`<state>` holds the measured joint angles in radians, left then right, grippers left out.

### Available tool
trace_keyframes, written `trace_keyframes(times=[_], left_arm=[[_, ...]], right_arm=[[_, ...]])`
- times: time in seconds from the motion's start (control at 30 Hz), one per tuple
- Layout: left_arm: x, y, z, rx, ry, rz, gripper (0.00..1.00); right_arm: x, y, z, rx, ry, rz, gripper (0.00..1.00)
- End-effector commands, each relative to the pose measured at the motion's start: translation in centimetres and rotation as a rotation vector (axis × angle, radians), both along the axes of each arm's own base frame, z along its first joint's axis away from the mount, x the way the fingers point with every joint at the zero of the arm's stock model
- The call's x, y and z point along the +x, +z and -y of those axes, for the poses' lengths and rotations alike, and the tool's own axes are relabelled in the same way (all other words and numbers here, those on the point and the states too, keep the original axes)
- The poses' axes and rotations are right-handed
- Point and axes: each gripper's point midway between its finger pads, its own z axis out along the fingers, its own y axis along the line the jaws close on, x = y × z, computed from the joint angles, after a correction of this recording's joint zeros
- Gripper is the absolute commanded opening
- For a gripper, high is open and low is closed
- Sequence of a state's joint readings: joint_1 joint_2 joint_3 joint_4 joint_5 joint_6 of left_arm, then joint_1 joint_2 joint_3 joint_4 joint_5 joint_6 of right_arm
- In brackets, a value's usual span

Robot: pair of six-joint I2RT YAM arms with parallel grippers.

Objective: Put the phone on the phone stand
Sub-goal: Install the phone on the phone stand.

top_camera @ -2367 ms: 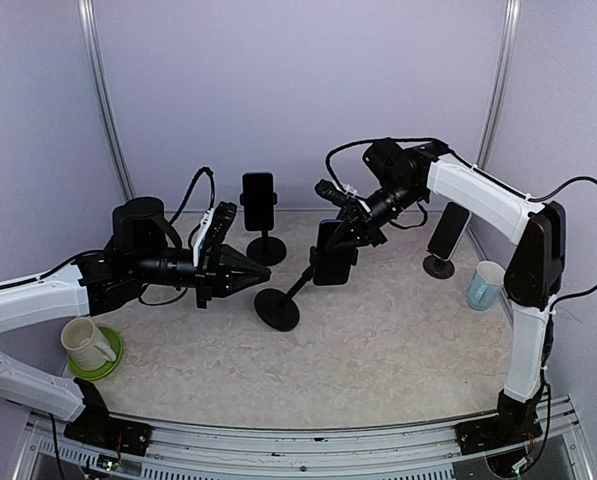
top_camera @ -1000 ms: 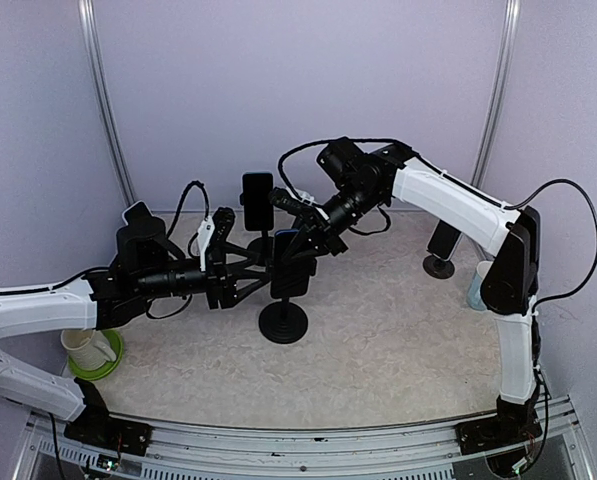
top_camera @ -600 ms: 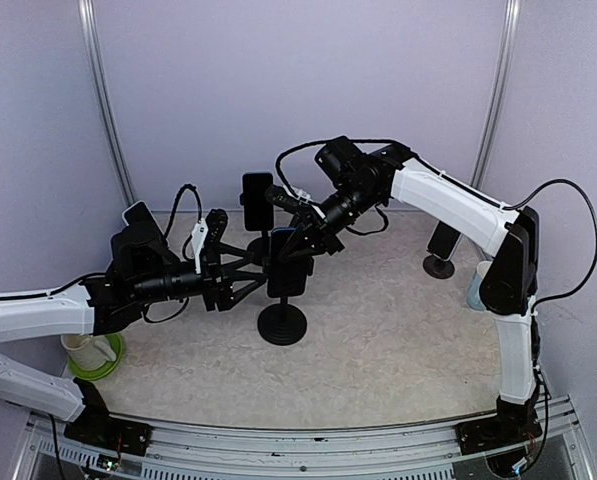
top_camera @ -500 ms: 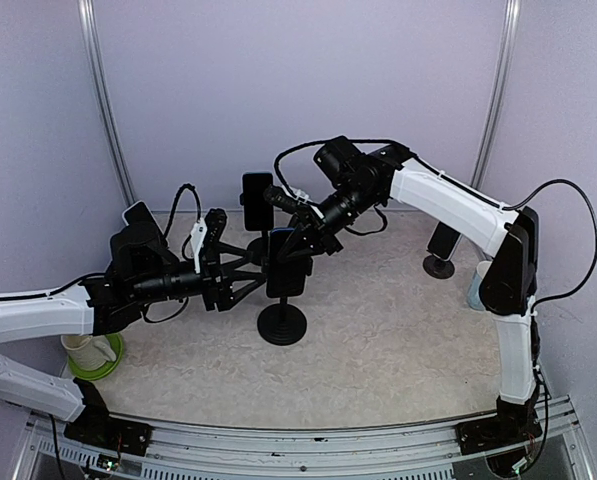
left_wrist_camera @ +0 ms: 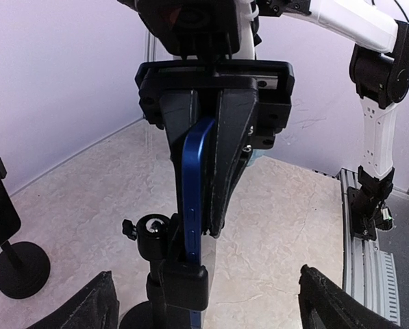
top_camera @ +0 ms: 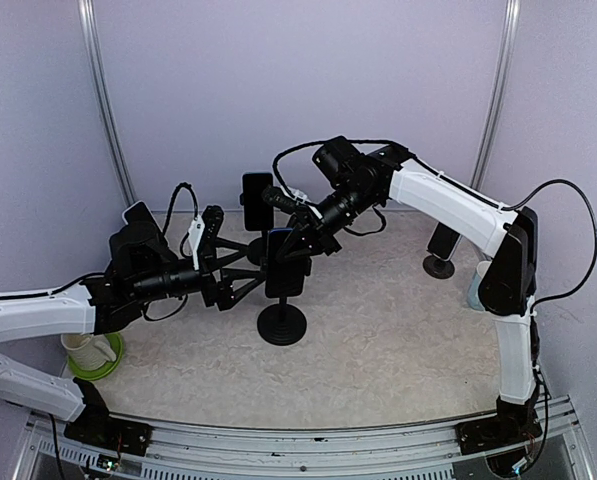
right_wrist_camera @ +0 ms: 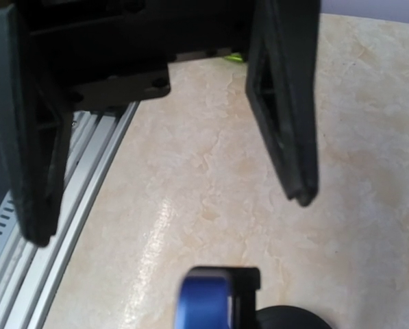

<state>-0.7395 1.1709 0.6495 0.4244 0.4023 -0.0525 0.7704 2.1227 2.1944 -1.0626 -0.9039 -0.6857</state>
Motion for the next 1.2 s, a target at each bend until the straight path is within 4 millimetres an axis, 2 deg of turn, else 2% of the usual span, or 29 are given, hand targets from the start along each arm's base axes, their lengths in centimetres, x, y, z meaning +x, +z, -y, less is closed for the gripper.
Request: trace_keyframes(times=[0.0, 0.17, 0.27, 0.47, 0.73, 0.83, 1.0, 1.17], left_arm=[[0.5, -0.1, -0.2, -0.016, 0.013, 0.001, 0.9], [0.8, -0.5, -0.1, -0.012, 0.012, -0.01, 0.94], [0.8, -0.7, 0.2, -0.01, -0.007, -0.016, 0.94], [0.6, -1.3, 1.1, 0.002, -0.066, -0.03, 0.74], [1.5, -1.6, 1.5, 0.005, -0.063, -0.041, 0.48], [1.7, -1.5, 1.5, 0.001, -0.056, -0.035, 0.35], [1.8, -1.4, 1.4, -0.003, -0.053, -0.021, 0.25], [1.0, -1.0, 1.4, -0.018, -0.088, 0.011, 0.09]], right_arm=[[-0.9, 3.1, -1.1, 0.105, 0.049, 0.036, 0.0], [-1.1, 3.1, -1.4, 0.108, 0.049, 0.036, 0.0], [-1.1, 3.4, -1.6, 0.114, 0.047, 0.041, 0.0], [-1.3, 3.8, -1.7, 0.118, 0.047, 0.048, 0.0], [-1.7, 3.5, -1.7, 0.107, 0.053, 0.037, 0.0], [-1.7, 3.3, -1.8, 0.104, 0.052, 0.029, 0.0], [-1.5, 3.0, -2.0, 0.095, 0.041, 0.017, 0.0], [-1.3, 2.6, -2.1, 0.083, 0.03, 0.003, 0.0]])
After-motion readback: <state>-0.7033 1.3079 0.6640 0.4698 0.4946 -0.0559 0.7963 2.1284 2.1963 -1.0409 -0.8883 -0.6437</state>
